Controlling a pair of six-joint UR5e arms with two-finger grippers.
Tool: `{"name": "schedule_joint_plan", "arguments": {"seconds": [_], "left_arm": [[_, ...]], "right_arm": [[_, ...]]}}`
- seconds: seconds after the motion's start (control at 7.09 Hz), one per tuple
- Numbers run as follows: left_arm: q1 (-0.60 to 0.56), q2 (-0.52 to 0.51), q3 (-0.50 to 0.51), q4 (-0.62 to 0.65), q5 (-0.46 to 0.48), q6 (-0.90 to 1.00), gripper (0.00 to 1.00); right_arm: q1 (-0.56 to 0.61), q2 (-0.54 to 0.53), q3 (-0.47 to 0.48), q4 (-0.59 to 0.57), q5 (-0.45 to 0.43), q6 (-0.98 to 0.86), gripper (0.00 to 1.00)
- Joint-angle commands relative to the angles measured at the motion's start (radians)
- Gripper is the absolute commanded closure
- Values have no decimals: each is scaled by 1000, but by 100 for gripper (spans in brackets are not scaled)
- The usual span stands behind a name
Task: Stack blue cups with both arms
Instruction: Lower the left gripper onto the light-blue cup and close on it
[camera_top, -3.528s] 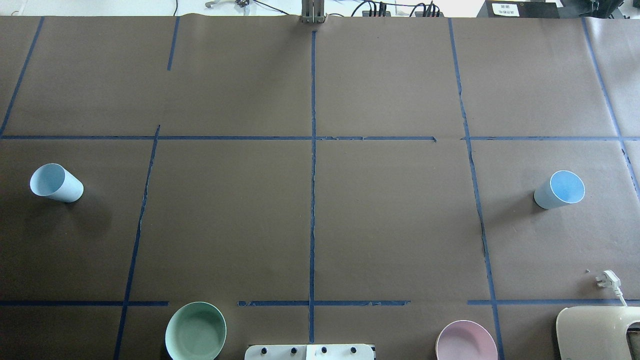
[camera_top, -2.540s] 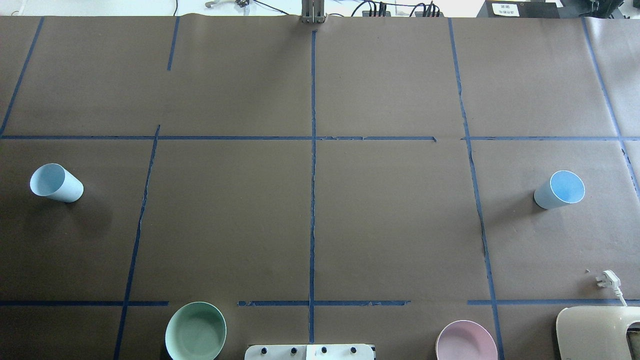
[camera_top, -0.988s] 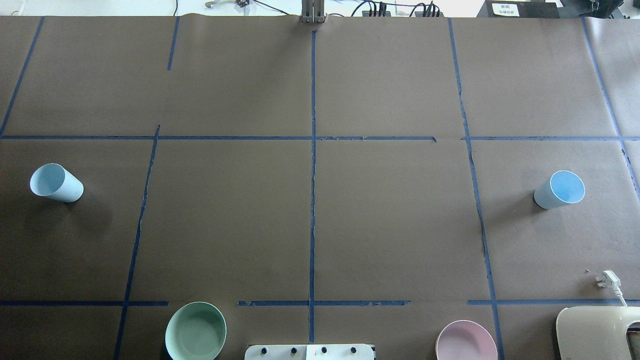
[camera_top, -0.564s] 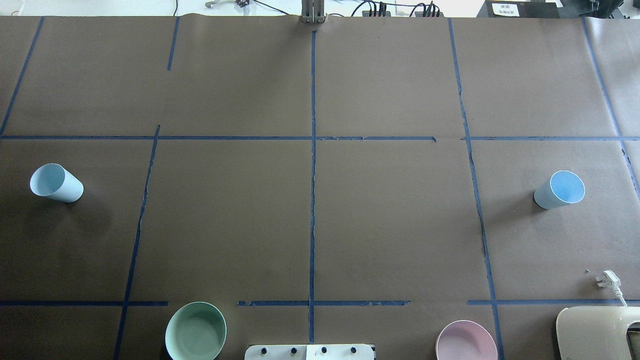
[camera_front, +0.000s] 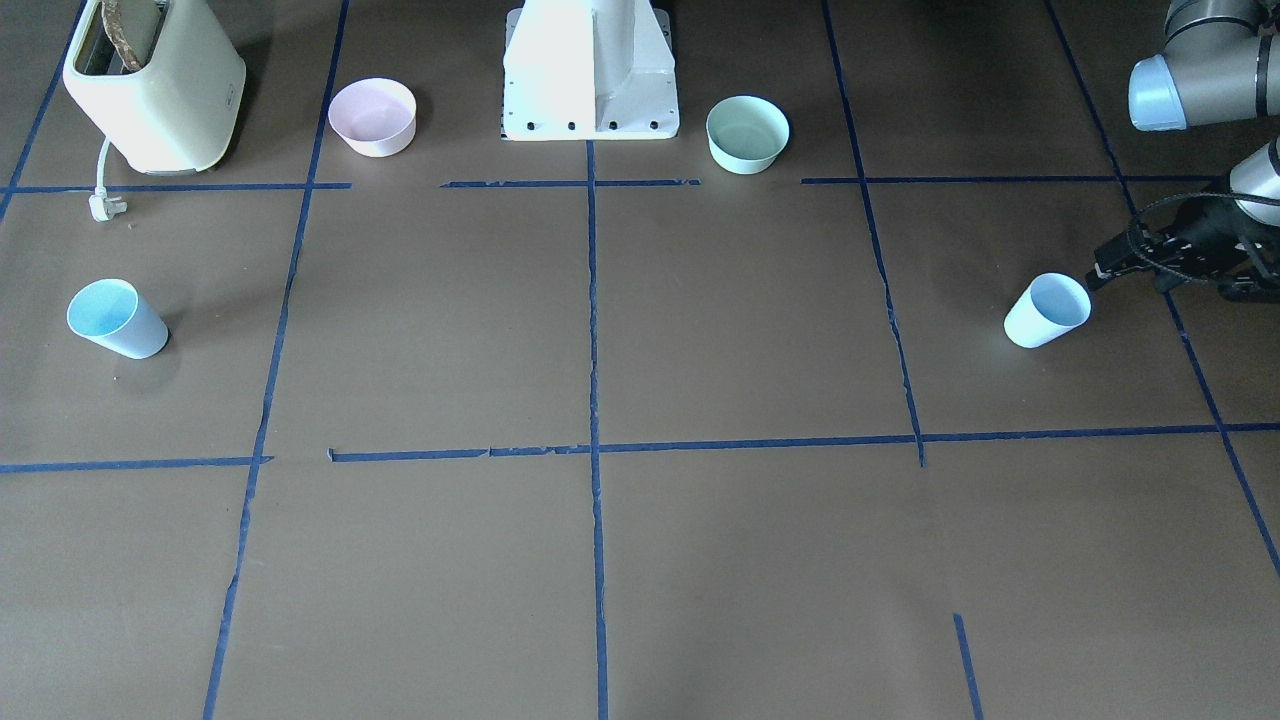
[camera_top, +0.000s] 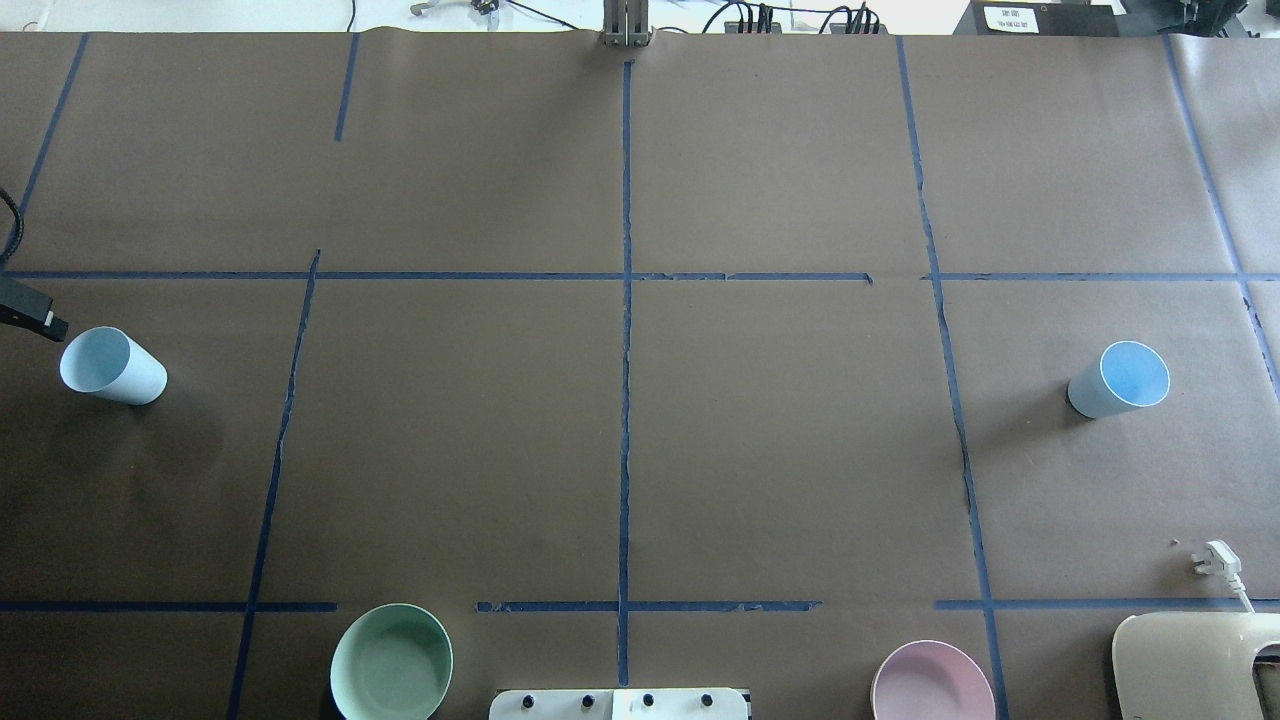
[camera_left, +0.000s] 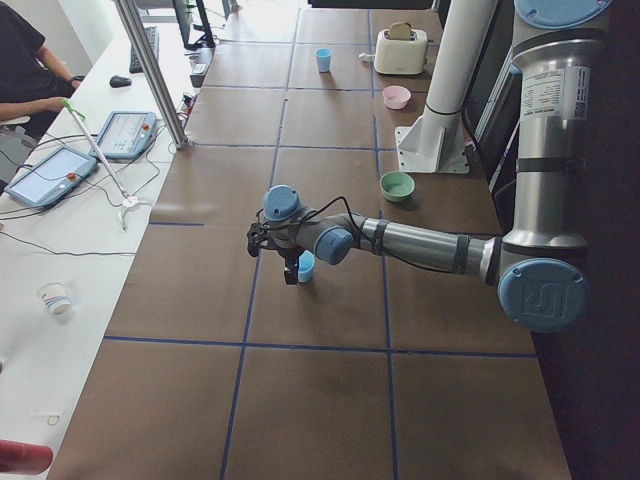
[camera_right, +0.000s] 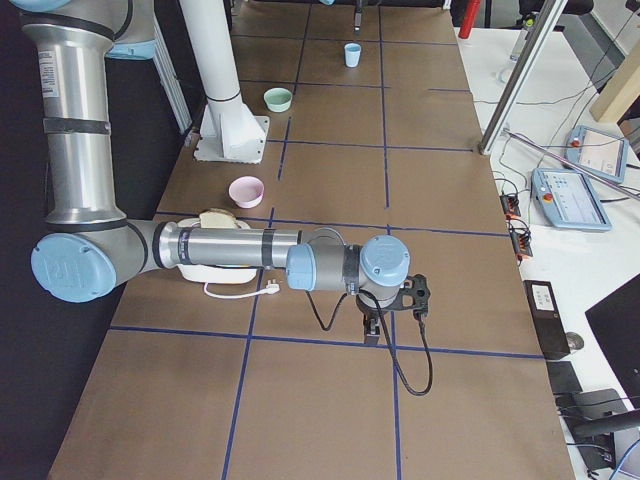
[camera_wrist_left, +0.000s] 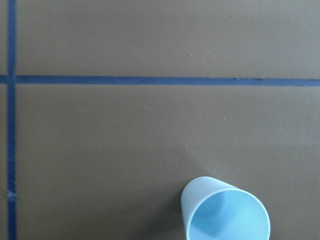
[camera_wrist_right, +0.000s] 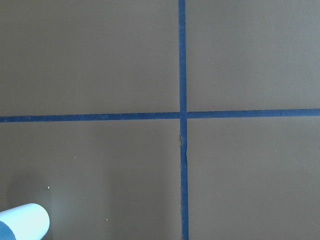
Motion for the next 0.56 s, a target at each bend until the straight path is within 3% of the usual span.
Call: {"name": "schedule_joint_plan", "arguments": {"seconds": [0.0,0.42], "left_arm": [[22,1,17,-8,28,-4,0],[45,-4,31,-8,34,-6,0]], "right_arm": [[0,0,-1,0,0,0,0],[0,0,-1,0,-2,0,0]]}}
